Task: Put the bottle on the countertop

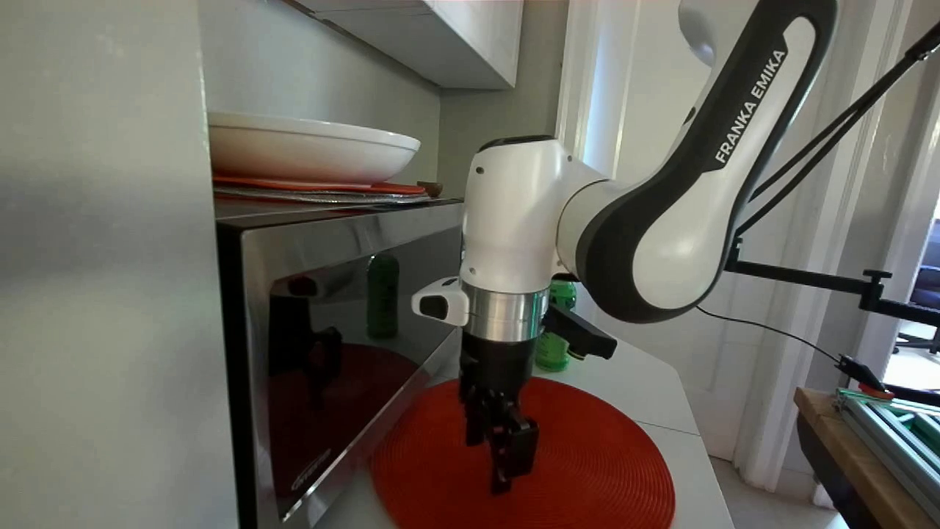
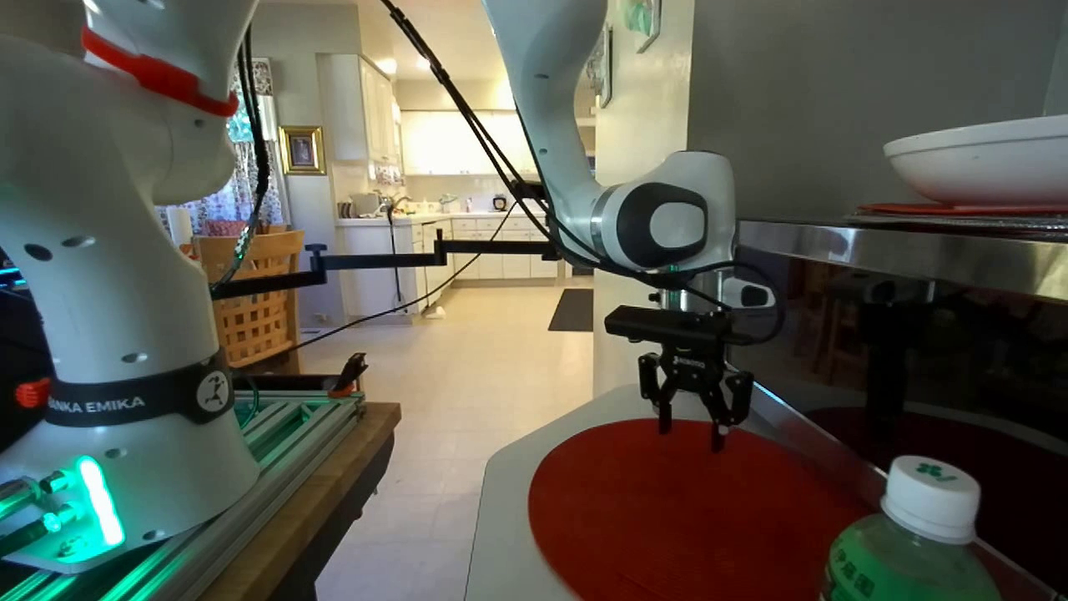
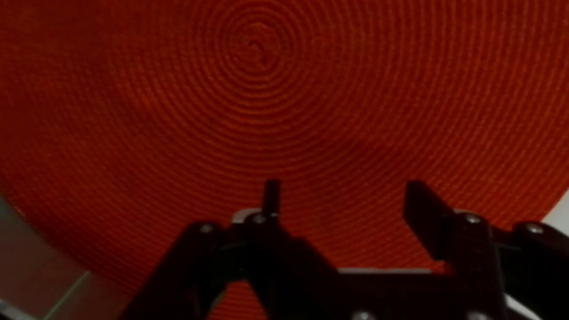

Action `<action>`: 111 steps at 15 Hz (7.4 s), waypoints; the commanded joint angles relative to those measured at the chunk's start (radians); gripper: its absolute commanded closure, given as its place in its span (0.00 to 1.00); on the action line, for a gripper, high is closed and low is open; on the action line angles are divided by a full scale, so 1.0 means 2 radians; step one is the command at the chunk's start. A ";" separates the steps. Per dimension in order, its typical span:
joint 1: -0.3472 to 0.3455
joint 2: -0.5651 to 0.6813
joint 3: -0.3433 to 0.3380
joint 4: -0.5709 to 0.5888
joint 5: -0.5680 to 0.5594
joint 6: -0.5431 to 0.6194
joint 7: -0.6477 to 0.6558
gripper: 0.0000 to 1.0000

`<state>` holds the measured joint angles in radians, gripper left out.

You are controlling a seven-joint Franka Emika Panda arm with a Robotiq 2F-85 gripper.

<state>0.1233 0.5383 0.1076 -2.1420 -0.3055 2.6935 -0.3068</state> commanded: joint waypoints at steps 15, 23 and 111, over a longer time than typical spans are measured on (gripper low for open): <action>0.001 0.024 0.045 0.007 -0.005 -0.041 -0.065 0.00; 0.003 0.025 0.066 0.010 0.015 -0.083 -0.068 0.00; -0.086 -0.091 -0.036 0.399 0.150 -0.215 -0.010 0.74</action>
<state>-0.0363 0.3398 0.0203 -1.3821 -0.0299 2.2969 -0.2772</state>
